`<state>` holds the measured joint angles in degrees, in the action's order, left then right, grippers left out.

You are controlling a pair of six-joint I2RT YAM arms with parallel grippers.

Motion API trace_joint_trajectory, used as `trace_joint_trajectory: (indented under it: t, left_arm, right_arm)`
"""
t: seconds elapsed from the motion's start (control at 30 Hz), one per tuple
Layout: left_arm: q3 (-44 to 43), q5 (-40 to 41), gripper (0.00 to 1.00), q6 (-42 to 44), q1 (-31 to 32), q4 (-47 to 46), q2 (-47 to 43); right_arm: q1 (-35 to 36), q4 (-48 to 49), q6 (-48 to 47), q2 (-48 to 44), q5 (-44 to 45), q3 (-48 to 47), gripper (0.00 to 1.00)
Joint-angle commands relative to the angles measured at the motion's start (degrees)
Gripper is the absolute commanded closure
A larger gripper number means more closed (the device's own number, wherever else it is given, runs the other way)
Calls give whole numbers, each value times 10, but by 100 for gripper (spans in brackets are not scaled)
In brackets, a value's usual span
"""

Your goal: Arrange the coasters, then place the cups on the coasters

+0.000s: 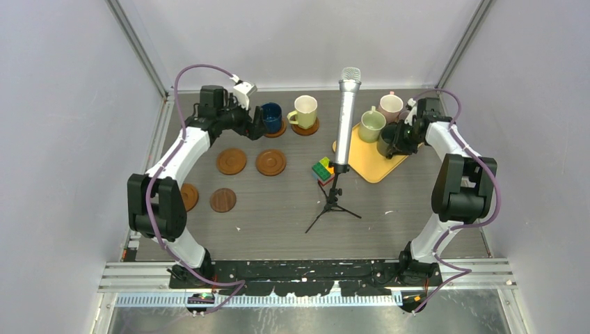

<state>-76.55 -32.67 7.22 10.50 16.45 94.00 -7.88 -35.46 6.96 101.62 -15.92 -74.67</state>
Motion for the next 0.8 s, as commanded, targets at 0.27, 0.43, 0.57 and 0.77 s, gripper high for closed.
trace_joint_trajectory:
  t: [0.27,0.43,0.57,0.77]
  left_arm:
    - [4,-11,18,-15,25,-24,-20]
    - [0,-8,18,-13,39,-20,-12]
    - [-7,-6,18,-14,52,-12,-1]
    - [-17,6,17,-12,89,-7,19]
  right_arm:
    - [35,10,55,-53,-74,18,83]
    - [66,27,76,-54,-75,22,83]
    - [99,35,91,-36,-75,7,75]
    - [124,49,110,-20,-102,-4,60]
